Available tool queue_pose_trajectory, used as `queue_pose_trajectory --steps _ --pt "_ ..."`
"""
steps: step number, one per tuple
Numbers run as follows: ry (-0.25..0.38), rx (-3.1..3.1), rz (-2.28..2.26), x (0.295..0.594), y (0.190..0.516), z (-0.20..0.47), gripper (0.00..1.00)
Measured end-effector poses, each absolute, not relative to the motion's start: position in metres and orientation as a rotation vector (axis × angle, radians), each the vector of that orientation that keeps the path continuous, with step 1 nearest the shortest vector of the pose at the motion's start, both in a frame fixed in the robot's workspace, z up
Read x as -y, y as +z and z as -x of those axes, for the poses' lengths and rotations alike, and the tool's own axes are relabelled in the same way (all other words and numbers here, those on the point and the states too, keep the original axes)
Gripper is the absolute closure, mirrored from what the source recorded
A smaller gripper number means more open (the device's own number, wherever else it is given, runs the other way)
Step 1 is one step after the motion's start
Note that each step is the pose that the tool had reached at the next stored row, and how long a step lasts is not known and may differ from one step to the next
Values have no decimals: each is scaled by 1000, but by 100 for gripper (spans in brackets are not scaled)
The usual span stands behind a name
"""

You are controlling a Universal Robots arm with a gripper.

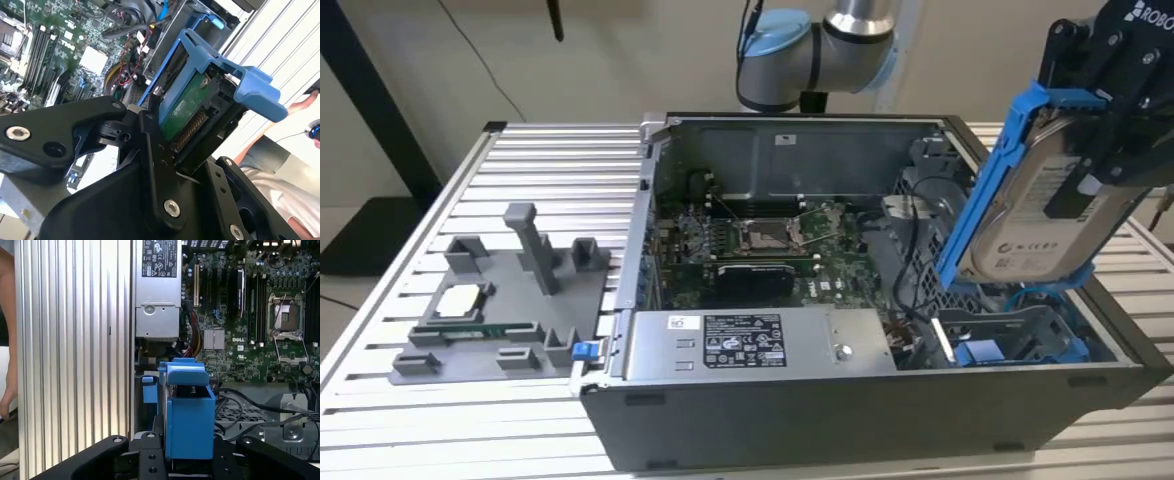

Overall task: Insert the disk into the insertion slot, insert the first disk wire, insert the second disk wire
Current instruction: 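Insert the disk into the insertion slot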

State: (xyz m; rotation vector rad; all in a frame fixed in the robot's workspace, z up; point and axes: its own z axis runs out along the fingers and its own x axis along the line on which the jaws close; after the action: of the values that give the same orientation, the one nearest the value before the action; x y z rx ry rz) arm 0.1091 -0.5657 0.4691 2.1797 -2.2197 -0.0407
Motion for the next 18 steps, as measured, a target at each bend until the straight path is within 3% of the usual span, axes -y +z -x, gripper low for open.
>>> queue_pose_trajectory --steps 18 --pt "-41 2220 -2180 566 464 -110 100"
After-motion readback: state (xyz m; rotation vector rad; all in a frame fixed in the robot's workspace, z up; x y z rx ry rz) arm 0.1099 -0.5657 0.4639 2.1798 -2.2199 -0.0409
